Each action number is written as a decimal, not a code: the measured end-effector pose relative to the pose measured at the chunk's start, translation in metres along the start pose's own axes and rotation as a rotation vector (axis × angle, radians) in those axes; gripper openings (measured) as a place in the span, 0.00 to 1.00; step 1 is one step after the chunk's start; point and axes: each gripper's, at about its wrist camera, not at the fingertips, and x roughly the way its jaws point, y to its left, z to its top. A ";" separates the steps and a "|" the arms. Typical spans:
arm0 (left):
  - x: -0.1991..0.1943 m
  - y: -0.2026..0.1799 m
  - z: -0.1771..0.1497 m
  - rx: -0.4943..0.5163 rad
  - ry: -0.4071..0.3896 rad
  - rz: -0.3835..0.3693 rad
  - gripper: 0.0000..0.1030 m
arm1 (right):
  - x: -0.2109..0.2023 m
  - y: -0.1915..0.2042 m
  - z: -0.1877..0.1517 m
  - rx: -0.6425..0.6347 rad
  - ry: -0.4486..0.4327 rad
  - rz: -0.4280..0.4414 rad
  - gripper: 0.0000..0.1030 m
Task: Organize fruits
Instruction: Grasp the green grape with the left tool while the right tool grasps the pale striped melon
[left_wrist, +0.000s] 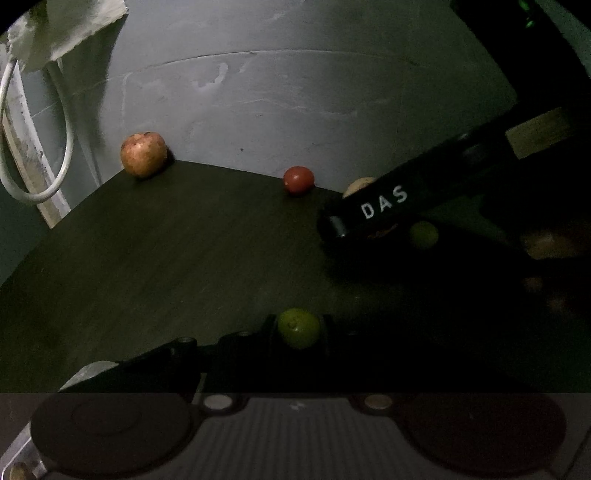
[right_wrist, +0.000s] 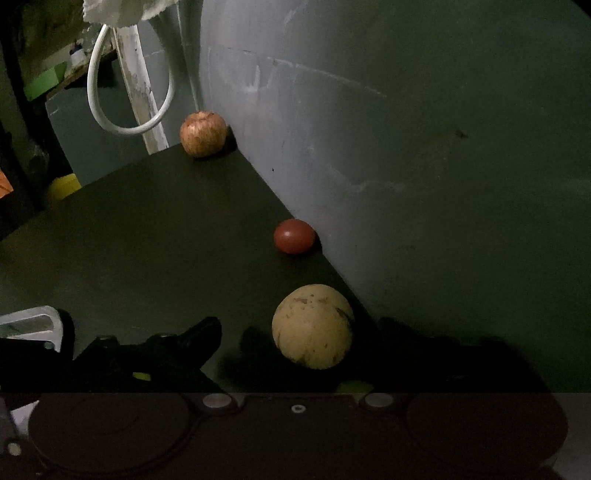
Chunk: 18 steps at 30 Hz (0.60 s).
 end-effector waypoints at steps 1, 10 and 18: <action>0.000 0.001 0.000 -0.002 0.000 0.001 0.24 | 0.002 0.000 0.000 -0.004 0.005 -0.006 0.74; -0.004 0.006 0.002 -0.016 -0.007 0.004 0.24 | 0.000 0.004 -0.002 -0.031 -0.004 -0.030 0.50; -0.027 0.010 0.009 -0.037 -0.048 0.019 0.23 | -0.048 0.011 0.002 -0.025 -0.086 0.014 0.50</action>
